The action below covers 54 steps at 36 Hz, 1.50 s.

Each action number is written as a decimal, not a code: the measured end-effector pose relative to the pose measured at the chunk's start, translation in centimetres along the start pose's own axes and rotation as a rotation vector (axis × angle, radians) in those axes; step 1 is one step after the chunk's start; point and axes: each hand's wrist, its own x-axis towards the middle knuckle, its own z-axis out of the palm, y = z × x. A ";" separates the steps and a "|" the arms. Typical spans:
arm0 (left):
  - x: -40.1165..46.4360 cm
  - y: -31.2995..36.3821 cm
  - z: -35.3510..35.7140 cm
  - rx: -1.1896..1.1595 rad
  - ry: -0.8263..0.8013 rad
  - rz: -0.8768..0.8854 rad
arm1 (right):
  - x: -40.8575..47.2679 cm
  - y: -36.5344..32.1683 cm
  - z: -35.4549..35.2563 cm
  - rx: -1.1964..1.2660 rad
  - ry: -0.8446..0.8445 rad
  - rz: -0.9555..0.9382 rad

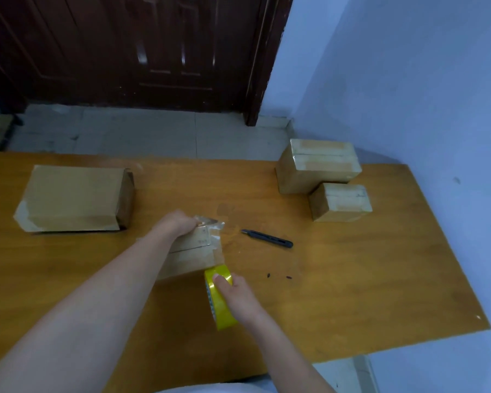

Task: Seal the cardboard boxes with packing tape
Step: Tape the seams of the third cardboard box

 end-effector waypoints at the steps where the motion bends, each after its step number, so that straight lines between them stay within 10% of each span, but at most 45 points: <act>1: 0.0 0.1 -0.1 -0.033 0.001 0.024 | -0.2 -0.2 -0.1 -0.002 0.000 -0.011; 10: -4.1 -1.7 1.2 -0.174 0.593 0.549 | -0.7 -0.5 0.3 -0.002 0.026 -0.024; 21: -5.8 -6.7 6.5 0.179 0.627 0.837 | 0.3 -0.4 1.0 0.014 0.080 -0.041; 48: -7.4 -6.2 8.1 0.399 0.513 0.645 | 0.8 0.2 1.1 -0.038 0.035 0.199; 54: -7.3 -6.3 8.2 0.411 0.510 0.649 | 4.9 -0.1 -4.3 -0.434 0.453 -0.013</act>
